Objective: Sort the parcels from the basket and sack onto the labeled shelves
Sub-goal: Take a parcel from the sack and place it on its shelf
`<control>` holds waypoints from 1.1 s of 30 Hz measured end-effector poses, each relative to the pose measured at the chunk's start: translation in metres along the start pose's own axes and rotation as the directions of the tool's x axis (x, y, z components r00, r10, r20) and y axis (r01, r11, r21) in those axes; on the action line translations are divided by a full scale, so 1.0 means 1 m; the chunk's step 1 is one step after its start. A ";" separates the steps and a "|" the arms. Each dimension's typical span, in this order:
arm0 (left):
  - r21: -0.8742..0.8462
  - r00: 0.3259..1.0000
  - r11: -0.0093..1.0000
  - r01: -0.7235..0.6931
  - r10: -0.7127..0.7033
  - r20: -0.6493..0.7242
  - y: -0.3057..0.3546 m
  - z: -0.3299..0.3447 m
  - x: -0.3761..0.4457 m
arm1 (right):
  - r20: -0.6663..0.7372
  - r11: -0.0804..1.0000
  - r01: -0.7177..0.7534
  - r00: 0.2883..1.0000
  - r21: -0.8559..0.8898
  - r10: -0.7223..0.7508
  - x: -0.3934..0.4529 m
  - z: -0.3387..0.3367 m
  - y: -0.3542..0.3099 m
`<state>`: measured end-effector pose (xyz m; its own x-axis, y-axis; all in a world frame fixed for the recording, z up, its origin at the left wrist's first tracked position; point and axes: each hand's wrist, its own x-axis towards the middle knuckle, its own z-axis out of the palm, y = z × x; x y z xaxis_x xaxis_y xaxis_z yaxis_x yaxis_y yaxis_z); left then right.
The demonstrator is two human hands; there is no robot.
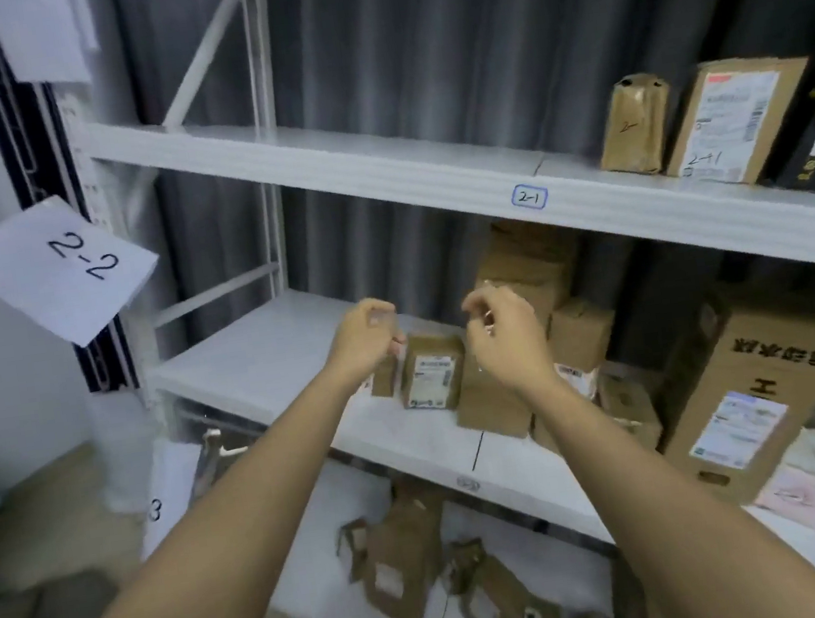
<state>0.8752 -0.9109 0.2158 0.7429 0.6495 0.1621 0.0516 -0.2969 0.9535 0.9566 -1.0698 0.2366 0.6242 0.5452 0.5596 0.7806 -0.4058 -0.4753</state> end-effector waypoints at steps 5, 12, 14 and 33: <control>-0.063 0.970 0.973 0.222 -0.227 -0.086 -0.103 -0.080 -0.042 | 0.237 0.998 -0.021 0.972 0.067 0.005 -0.051 0.098 -0.037; -0.067 0.841 0.871 0.486 -0.487 -0.233 -0.237 -0.244 -0.143 | 0.623 0.992 -0.045 0.782 0.118 -0.038 -0.117 0.252 -0.131; -0.018 0.816 0.843 0.538 -0.526 -0.242 -0.262 -0.295 -0.174 | 0.689 0.988 -0.071 0.723 0.135 -0.042 -0.133 0.296 -0.169; -0.113 0.485 0.555 0.824 -0.795 -0.366 -0.424 -0.597 -0.255 | 0.971 0.952 -0.267 0.220 0.151 -0.092 -0.206 0.608 -0.420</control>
<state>0.2657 -0.5326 -0.0784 0.0749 0.8066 -0.5863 0.5652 0.4501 0.6914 0.4807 -0.5659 -0.0922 0.0343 0.8699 -0.4920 0.5712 -0.4211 -0.7046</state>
